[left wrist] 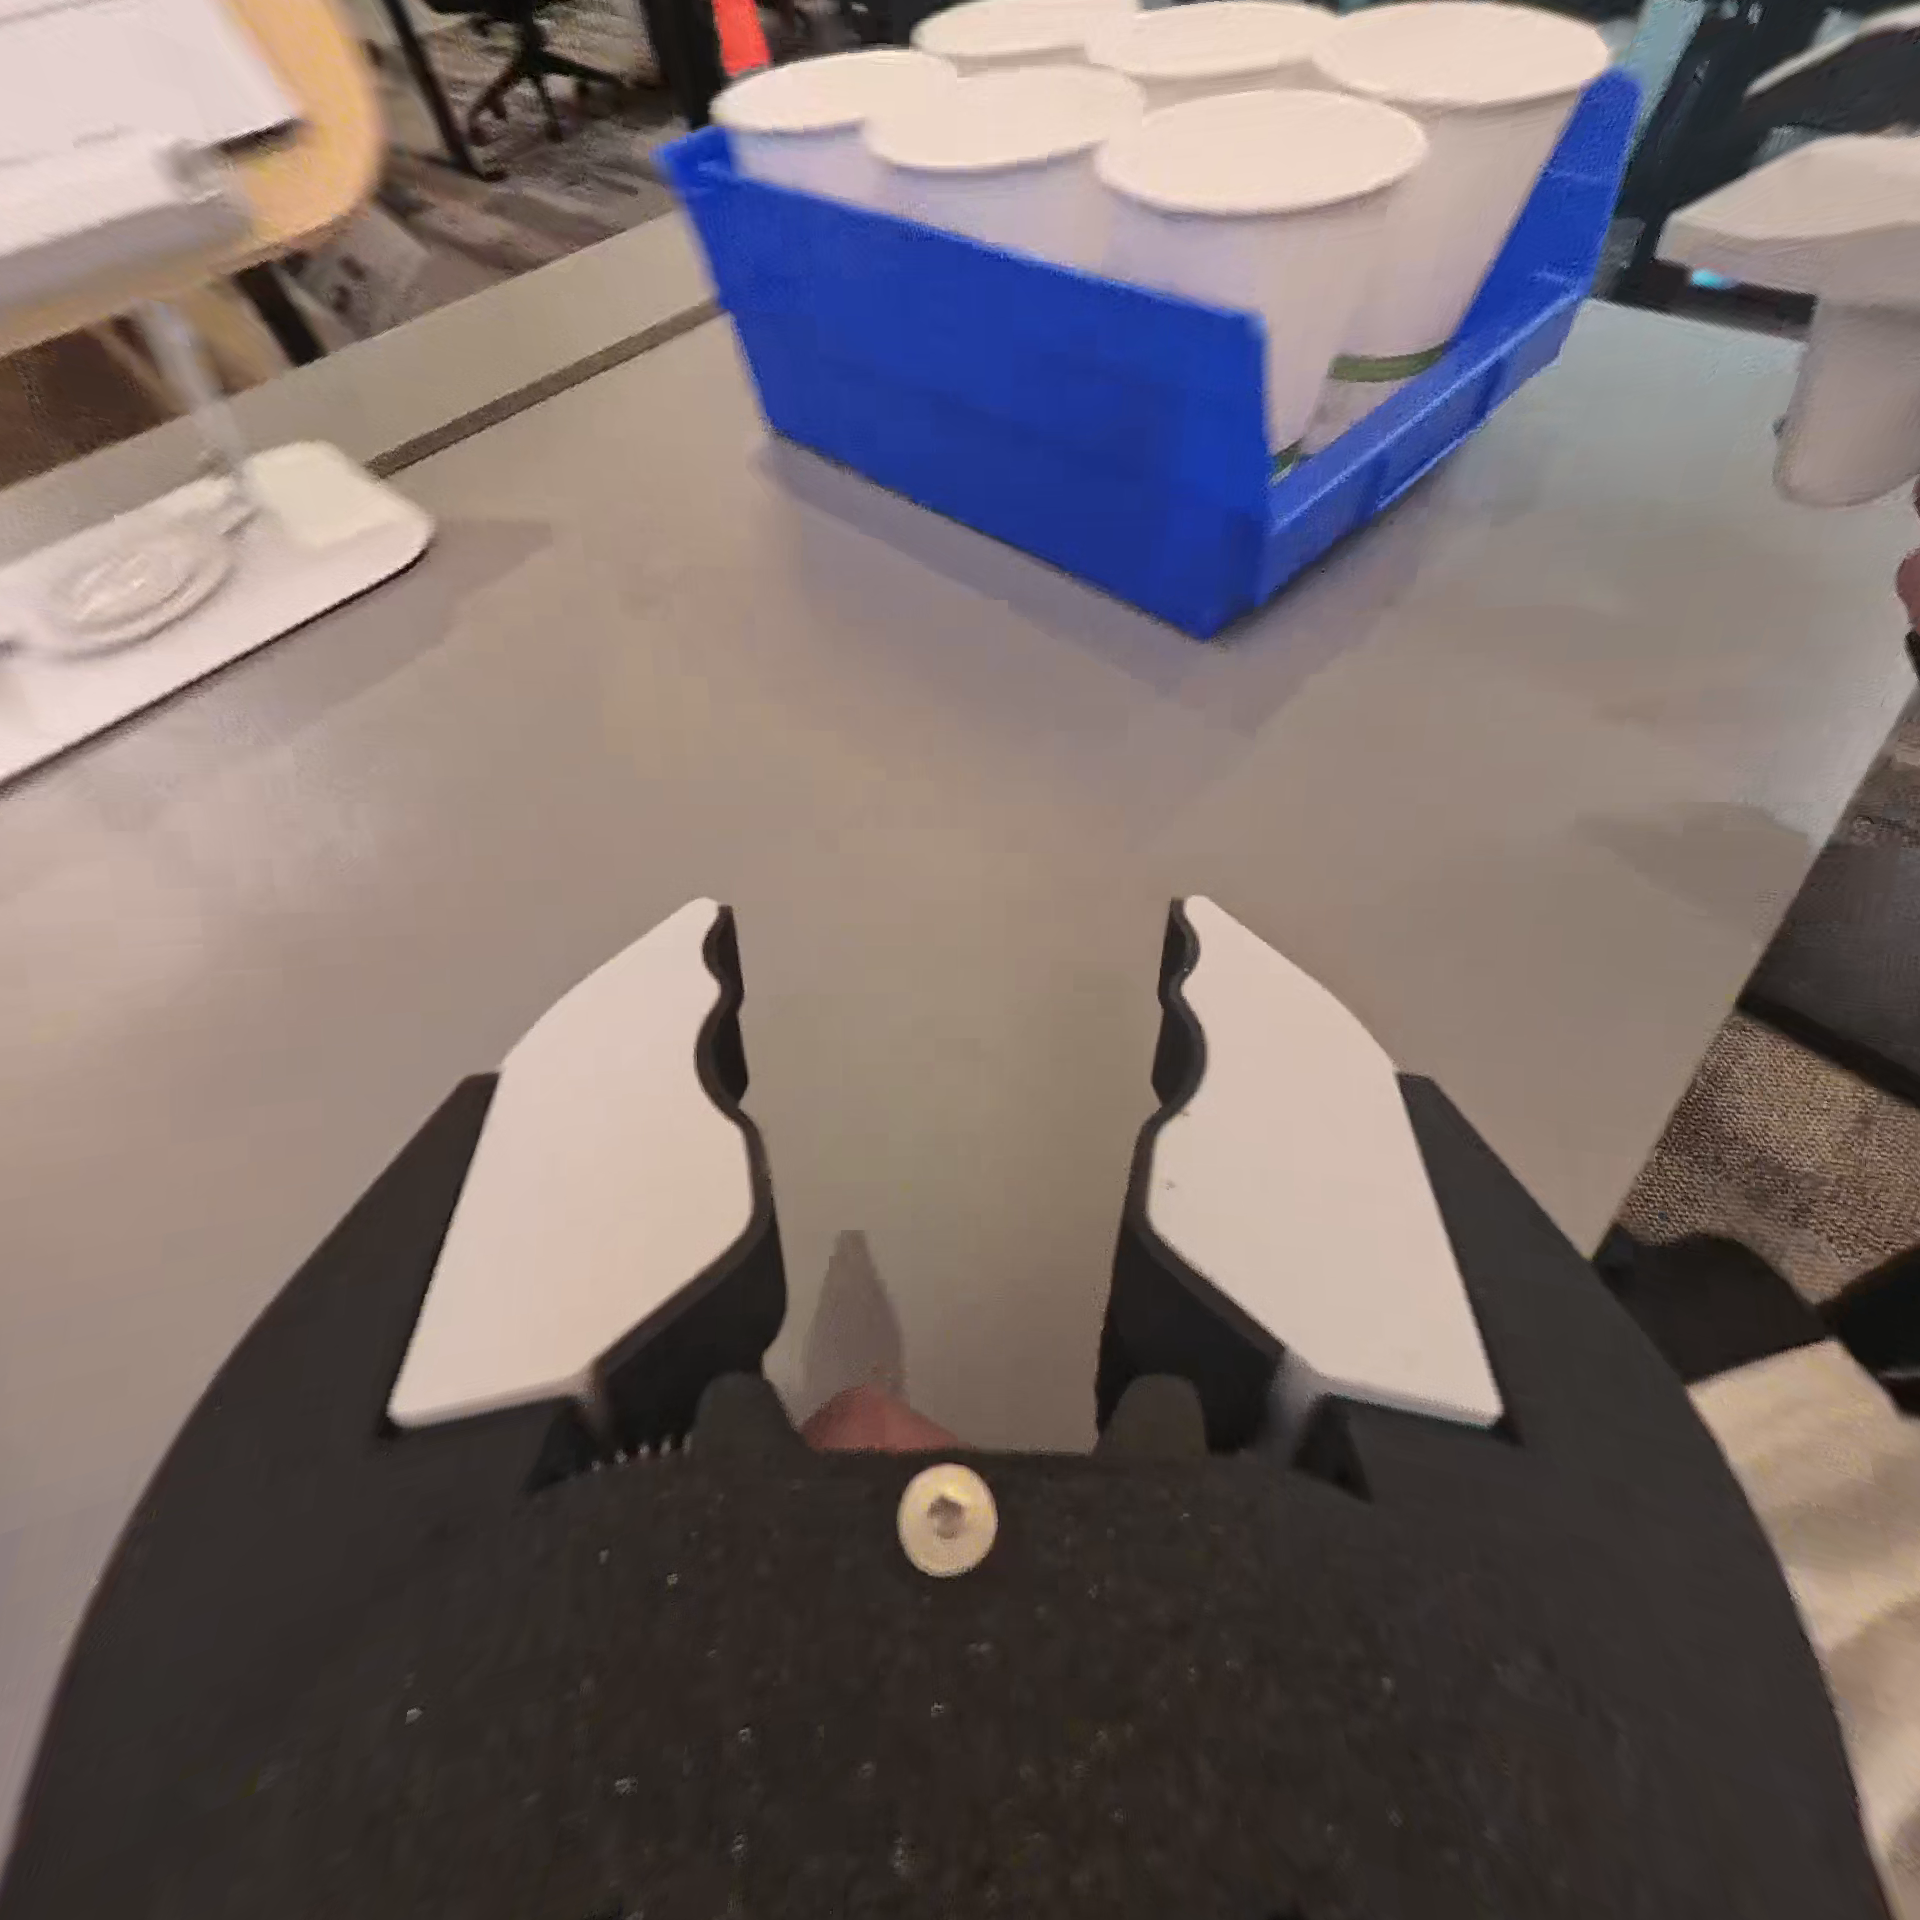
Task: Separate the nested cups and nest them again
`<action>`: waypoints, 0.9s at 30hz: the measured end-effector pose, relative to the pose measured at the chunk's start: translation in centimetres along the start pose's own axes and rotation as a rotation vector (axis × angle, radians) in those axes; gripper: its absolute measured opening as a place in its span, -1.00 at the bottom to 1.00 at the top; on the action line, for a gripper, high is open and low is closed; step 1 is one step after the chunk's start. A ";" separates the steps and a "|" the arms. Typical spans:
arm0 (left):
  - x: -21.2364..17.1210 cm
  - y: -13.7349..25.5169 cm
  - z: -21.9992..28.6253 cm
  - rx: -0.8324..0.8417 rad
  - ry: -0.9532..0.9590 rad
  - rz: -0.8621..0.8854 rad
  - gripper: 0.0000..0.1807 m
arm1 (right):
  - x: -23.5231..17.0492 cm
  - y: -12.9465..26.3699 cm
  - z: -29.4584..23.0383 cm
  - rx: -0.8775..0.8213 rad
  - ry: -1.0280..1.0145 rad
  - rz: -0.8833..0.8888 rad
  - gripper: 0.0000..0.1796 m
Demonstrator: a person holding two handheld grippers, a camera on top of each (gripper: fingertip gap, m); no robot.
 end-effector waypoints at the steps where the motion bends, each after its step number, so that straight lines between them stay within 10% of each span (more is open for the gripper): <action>1: 1.0 -2.1 1.4 -0.015 -0.013 0.000 -0.16 | -0.3 0.1 2.1 -0.069 -0.005 0.003 -0.51; 11: 7.1 -16.1 8.2 0.114 0.067 0.042 -0.27 | -5.5 0.2 11.6 -0.253 -0.216 -0.128 -0.45; 27: 6.1 -17.1 2.5 0.396 0.173 0.050 -0.96 | -6.1 -5.5 10.1 -0.262 -0.212 -0.210 -0.95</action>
Point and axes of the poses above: each gripper's, where its closed fingertips meet, y back along the fingers, x out of its top, z = x × y across the jaws, the point moved 2 cm from there along y, back along the fingers, and after that the axes turned 5 degrees about z, right-handed, at the moved point
